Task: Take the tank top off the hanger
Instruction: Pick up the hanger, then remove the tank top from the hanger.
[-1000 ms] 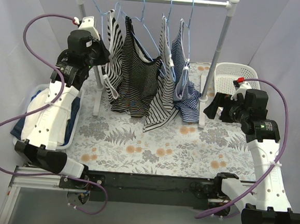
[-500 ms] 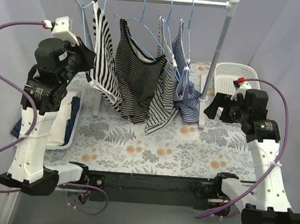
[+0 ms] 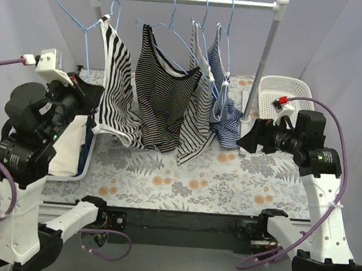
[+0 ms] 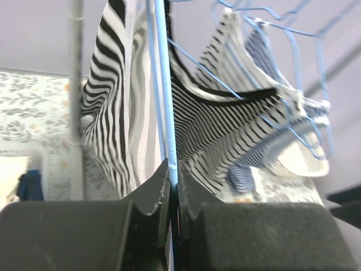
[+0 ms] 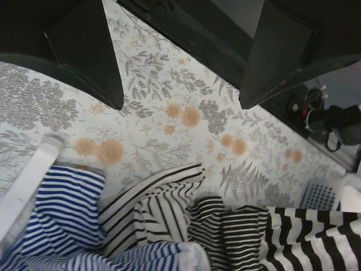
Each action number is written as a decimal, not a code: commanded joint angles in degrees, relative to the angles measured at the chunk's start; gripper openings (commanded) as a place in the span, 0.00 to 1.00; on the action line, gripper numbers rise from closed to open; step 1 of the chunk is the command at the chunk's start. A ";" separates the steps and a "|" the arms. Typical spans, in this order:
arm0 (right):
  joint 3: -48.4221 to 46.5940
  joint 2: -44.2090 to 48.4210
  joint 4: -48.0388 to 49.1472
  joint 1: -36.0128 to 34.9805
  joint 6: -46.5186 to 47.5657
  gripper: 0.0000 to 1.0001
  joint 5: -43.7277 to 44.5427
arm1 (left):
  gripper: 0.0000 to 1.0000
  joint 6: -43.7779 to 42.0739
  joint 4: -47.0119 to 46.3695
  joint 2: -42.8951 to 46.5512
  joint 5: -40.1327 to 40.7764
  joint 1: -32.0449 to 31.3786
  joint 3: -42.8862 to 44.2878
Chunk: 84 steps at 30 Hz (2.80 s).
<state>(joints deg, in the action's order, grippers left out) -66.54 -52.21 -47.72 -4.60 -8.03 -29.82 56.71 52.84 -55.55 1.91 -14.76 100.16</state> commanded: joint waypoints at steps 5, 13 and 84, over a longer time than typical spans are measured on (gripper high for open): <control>7.99 2.11 7.43 -12.16 -5.91 0.94 -8.68 | 0.00 1.04 1.48 1.23 -9.02 -0.18 -0.05; 7.66 -13.35 26.43 -32.04 -13.67 0.94 5.65 | 0.00 1.73 1.30 3.95 -17.56 -0.26 -2.86; 1.16 -10.11 18.47 -47.34 -13.07 0.93 30.95 | 0.00 2.00 2.97 15.82 -25.83 -0.70 -31.86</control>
<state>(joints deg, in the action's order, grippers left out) -62.98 -64.86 -26.98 -51.44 -20.12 -1.41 60.14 58.04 -40.53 -19.49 -14.83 70.13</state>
